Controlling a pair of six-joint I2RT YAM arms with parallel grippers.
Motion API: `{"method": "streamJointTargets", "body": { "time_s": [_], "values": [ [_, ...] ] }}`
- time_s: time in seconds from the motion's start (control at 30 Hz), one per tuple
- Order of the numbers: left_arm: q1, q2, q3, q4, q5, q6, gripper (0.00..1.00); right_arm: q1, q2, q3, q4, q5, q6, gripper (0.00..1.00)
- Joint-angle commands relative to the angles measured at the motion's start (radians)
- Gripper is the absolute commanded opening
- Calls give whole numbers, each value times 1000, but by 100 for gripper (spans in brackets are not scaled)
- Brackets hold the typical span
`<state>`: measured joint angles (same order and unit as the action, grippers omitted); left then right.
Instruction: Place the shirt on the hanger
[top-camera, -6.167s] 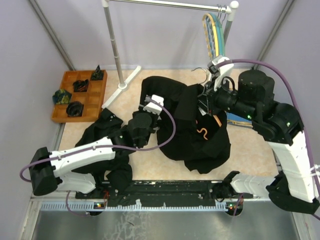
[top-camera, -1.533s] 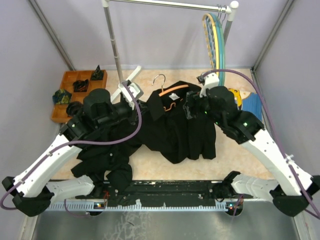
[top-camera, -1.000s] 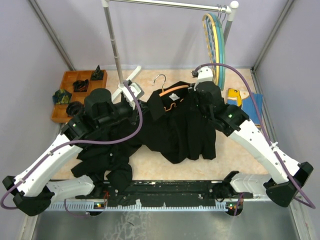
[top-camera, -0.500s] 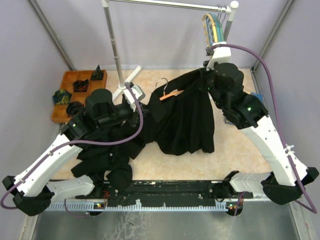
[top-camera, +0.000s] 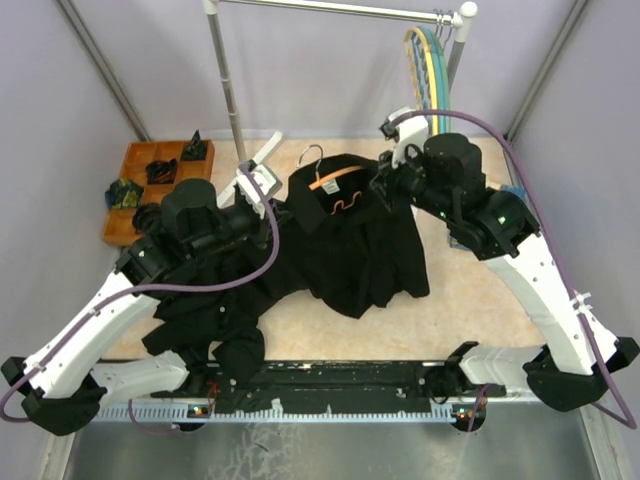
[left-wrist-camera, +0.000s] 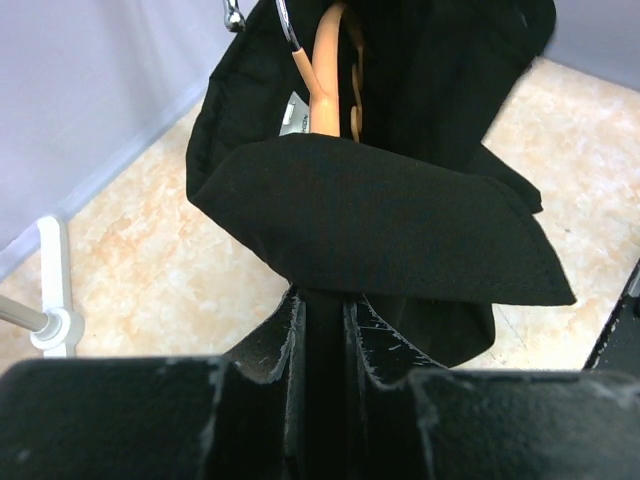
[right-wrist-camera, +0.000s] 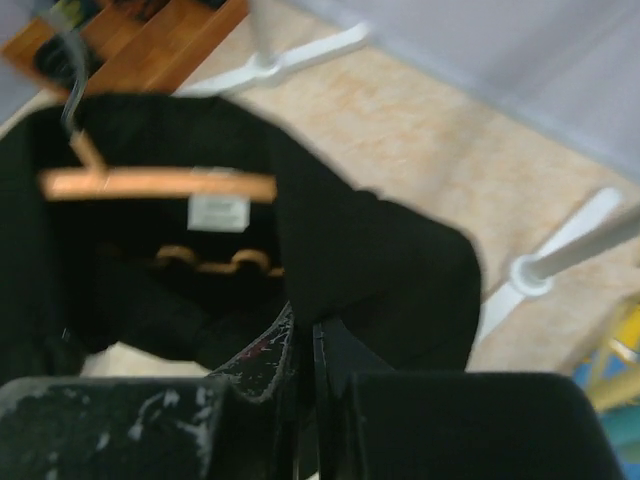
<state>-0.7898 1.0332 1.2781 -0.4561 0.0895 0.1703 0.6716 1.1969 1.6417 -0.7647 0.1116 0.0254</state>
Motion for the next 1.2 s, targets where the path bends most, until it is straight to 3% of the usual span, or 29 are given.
{"method": "streamJointTargets", "body": {
  "time_s": [0.0,0.1,0.17,0.27,0.6,0.8,0.97,1.17],
  "values": [
    [0,-44,29,140,-37,-16,0,1,-67,-20,-51,-330,-26,15],
    [0,-63,11,167,-24,-12,0,0,-159,-41,47,-240,-3,39],
    [0,-73,-2,175,-12,-6,0,1,-218,-59,123,-118,-9,44],
    [0,-84,-17,175,27,5,0,1,-262,-78,184,-109,-66,46],
    [0,-81,-23,172,273,29,0,0,-220,-128,312,-605,-123,52],
    [0,-55,15,108,409,50,0,0,-201,-124,232,-755,-233,54],
    [0,-39,25,54,491,75,0,0,-188,-100,113,-805,-291,53],
    [0,-31,29,35,513,89,0,0,-190,-141,94,-711,-253,53]
  ]
}}
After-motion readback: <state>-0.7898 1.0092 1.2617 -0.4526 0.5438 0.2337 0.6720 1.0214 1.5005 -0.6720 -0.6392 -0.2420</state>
